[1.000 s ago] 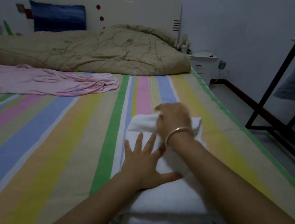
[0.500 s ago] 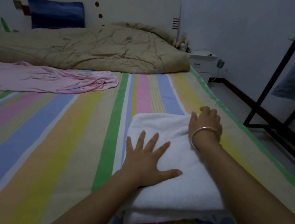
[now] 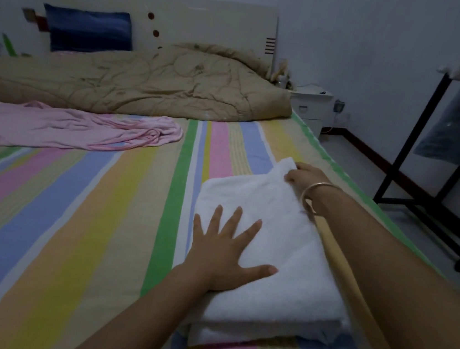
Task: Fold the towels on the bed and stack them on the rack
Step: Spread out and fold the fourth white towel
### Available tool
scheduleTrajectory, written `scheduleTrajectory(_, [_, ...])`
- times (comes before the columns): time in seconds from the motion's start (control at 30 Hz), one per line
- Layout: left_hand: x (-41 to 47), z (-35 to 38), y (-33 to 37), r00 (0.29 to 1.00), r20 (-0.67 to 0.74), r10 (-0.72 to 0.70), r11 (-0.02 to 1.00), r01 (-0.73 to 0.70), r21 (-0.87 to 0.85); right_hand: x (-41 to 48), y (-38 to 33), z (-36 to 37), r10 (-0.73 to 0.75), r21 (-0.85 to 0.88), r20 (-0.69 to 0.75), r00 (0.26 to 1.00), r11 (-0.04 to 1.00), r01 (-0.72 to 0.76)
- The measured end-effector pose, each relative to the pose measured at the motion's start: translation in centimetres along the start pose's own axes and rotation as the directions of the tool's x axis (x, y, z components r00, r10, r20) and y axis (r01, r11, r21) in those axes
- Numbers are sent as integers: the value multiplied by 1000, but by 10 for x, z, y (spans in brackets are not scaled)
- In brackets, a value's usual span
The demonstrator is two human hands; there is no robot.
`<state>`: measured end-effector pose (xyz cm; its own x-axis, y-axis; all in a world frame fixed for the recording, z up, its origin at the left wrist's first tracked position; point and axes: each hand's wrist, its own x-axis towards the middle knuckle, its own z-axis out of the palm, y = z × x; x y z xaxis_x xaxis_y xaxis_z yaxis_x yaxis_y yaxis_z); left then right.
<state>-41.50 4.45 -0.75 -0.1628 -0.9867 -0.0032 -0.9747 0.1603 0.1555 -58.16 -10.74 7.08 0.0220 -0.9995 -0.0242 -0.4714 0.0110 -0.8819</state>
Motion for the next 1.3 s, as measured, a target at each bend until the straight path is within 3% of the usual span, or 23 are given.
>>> scheduleTrajectory(0.3, [0, 7, 2, 996, -84, 23, 1000, -23, 3, 0, 74, -1, 168, -114, -32, 985, 979, -171])
scheduleTrajectory(0.37, [-3, 8, -3, 974, -224, -22, 989, -11, -145, -8, 66, -4, 261, -69, 54, 964, 964, -258])
scheduleTrajectory(0.4, [-7, 6, -5, 930, -355, -95, 953, -18, -301, -17, 62, -6, 305, -50, 143, 941, 952, -301])
scheduleTrajectory(0.47, [-19, 1, -12, 789, -481, -383, 783, 1, -622, -35, 63, -12, 340, -81, 310, 888, 940, -332])
scheduleTrajectory(0.5, [-27, -3, -18, 754, -397, -523, 692, 103, -715, -42, 68, -14, 355, -100, 375, 856, 934, -344])
scheduleTrajectory(0.57, [-45, -10, -31, 776, 38, -629, 456, 408, -791, -56, 77, -18, 402, -125, 420, 814, 914, -387])
scheduleTrajectory(0.63, [-64, -21, -30, 747, 471, -468, 161, 597, -786, -66, 82, -19, 415, -61, 404, 815, 902, -428])
scheduleTrajectory(0.67, [-68, -24, -29, 735, 562, -378, 85, 632, -770, -71, 82, -19, 409, -12, 382, 829, 899, -438])
scheduleTrajectory(0.8, [-83, -38, -35, 785, 532, -318, 79, 581, -810, -111, 49, -12, 350, 138, 291, 890, 906, -401])
scheduleTrajectory(0.97, [-131, -73, -96, 779, 393, -488, -99, 398, -912, -171, -7, 44, 285, 274, 292, 913, 890, -365])
scheduleTrajectory(1.1, [-193, -99, -172, 723, 258, -641, -145, 216, -966, -228, -62, 125, 233, 390, 349, 908, 845, -366])
scheduleTrajectory(1.2, [-262, -112, -235, 612, 118, -782, -56, 120, -991, -280, -100, 200, 216, 423, 382, 899, 824, -378])
scheduleTrajectory(1.3, [-339, -123, -299, 569, 69, -820, 18, 146, -989, -328, -136, 278, 162, 445, 410, 897, 824, -352])
